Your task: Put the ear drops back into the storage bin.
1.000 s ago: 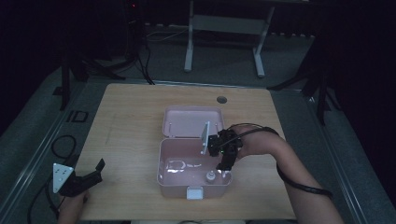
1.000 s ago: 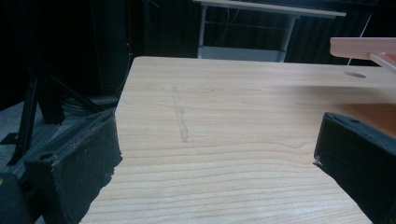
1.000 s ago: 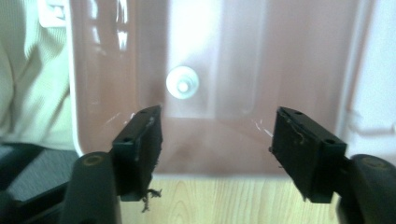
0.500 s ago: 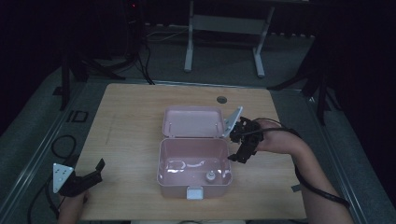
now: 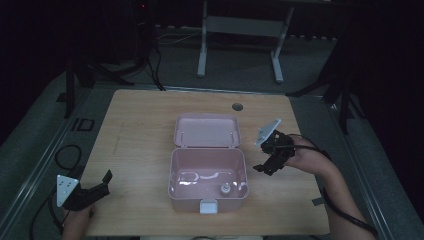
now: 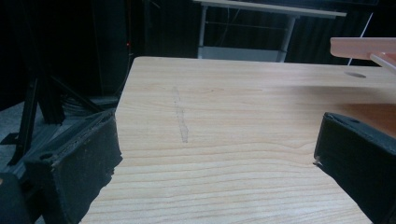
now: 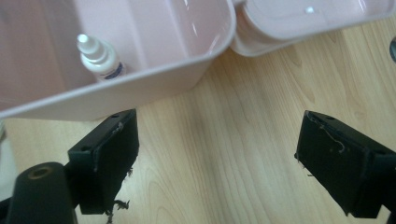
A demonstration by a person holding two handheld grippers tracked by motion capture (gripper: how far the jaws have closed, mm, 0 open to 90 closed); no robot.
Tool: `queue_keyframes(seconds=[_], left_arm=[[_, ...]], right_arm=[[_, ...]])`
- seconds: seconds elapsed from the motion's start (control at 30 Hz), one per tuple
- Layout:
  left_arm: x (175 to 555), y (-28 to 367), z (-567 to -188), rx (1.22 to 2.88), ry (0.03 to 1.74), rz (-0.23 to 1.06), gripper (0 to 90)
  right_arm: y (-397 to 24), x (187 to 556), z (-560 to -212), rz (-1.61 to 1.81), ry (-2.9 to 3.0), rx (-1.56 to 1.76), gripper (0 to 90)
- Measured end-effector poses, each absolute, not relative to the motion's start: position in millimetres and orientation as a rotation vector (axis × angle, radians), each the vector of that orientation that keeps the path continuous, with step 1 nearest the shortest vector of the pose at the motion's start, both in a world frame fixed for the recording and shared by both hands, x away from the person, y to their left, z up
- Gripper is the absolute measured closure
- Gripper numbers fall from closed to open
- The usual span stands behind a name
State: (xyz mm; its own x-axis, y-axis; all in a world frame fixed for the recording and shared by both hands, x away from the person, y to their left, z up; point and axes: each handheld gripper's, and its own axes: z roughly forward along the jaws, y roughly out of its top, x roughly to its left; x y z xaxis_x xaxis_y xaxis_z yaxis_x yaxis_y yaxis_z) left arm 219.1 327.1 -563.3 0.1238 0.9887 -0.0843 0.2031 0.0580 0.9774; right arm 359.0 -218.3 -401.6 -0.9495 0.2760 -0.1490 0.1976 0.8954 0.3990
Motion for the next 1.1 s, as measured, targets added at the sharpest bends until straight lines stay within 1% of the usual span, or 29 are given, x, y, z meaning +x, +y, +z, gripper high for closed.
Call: queue_keyframes(seconds=[0.03, 0.27, 0.33, 0.37, 0.57, 0.8, 1.1], left_arm=[[219, 327, -563, 1.359, 1.285, 0.957, 0.4], [219, 327, -563, 1.36, 1.285, 0.958, 0.4], [219, 327, -563, 1.36, 1.285, 0.958, 0.4], [219, 327, -563, 1.361, 1.285, 0.958, 0.4], [219, 327, -563, 1.359, 1.286, 0.958, 0.4], [219, 327, -563, 1.36, 1.287, 0.958, 0.4], [219, 327, -563, 1.36, 1.286, 0.959, 0.4]], right_arm=[[-227, 359, -411, 0.613, 2.839, 0.407, 12.8], [-254, 357, -450, 0.731, 2.687, 0.577, 12.7], [-256, 357, -454, 0.748, 2.668, 0.597, 12.7], [-264, 357, -467, 0.783, 2.647, 0.666, 12.6], [-283, 355, -496, 0.82, 2.58, 0.762, 12.7], [-307, 351, -521, 0.905, 2.421, 0.944, 12.7], [-322, 346, -539, 0.909, 2.2, 1.1, 11.9]])
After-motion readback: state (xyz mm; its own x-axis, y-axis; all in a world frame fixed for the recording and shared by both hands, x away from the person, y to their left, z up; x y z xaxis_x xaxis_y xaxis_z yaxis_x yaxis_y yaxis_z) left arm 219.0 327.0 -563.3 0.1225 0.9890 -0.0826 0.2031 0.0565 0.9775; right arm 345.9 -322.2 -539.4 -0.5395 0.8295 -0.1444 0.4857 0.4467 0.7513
